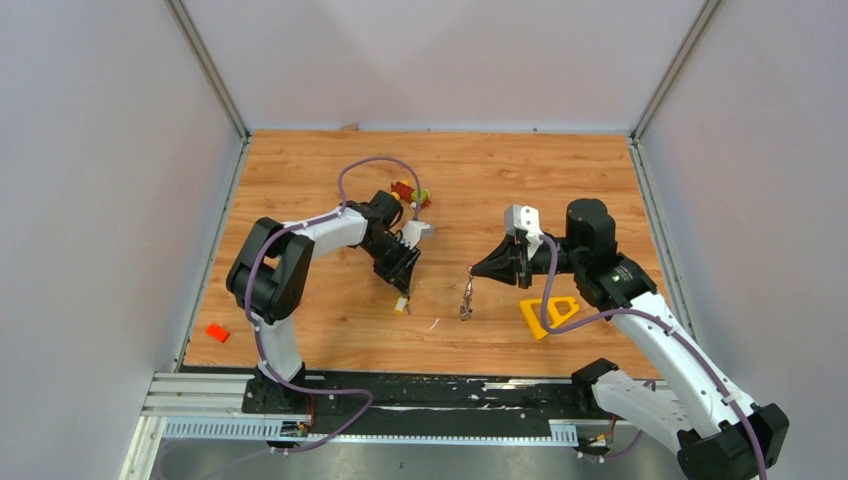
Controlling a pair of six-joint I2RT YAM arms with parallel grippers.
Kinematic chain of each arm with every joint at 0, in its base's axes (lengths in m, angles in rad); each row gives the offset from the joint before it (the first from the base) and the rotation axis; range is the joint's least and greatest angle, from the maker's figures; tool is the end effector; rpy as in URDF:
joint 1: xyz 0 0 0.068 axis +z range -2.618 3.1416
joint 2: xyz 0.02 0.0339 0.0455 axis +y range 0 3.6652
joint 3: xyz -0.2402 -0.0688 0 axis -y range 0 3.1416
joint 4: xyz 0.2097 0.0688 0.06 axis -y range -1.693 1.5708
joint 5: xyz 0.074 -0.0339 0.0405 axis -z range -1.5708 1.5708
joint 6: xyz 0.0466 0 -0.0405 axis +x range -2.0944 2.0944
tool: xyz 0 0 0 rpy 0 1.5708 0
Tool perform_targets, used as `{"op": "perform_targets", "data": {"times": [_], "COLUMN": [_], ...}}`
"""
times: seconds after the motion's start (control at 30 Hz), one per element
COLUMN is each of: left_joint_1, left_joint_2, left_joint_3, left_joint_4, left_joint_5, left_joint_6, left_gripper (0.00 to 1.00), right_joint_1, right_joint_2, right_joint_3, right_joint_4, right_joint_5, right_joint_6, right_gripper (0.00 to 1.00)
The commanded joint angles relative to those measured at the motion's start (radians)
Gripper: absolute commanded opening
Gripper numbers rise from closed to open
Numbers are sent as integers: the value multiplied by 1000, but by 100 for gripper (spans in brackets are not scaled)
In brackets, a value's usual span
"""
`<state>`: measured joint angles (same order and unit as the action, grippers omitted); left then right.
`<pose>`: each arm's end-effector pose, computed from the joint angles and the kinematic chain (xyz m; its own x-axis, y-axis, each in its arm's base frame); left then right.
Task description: Put the keys on the keyring
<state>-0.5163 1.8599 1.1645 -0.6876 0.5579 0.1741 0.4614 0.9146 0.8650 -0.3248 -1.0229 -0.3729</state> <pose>0.2567 -0.1741 0.1439 -0.7540 0.5970 -0.2740 0.6451 0.5946 -0.4799 0.1411 0.1146 0.3174 0.0387 -0.1927 -0.9805 -0.9978 0.0457 -0.0484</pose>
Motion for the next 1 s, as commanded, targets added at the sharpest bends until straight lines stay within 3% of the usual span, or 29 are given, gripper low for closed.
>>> {"op": "perform_targets", "data": {"times": [0.0,0.5,0.97], "left_joint_1": [-2,-2,-2], "left_joint_2": [10,-38,-46], "left_joint_3": [-7,-16,-27], "left_joint_4": [15,29,41], "left_joint_5": [28,75,66], "left_joint_6": [-34,-35,-39], "left_gripper": [39,22,31], "right_joint_1": [-6,-6,-6], "right_joint_2": [-4,9,12], "right_joint_3": [23,22,22], "right_joint_4": [32,32,33], "right_joint_5": [-9,-2,-2], "right_joint_6": [-13,-16,-17], "right_gripper": [0,0,0]}}
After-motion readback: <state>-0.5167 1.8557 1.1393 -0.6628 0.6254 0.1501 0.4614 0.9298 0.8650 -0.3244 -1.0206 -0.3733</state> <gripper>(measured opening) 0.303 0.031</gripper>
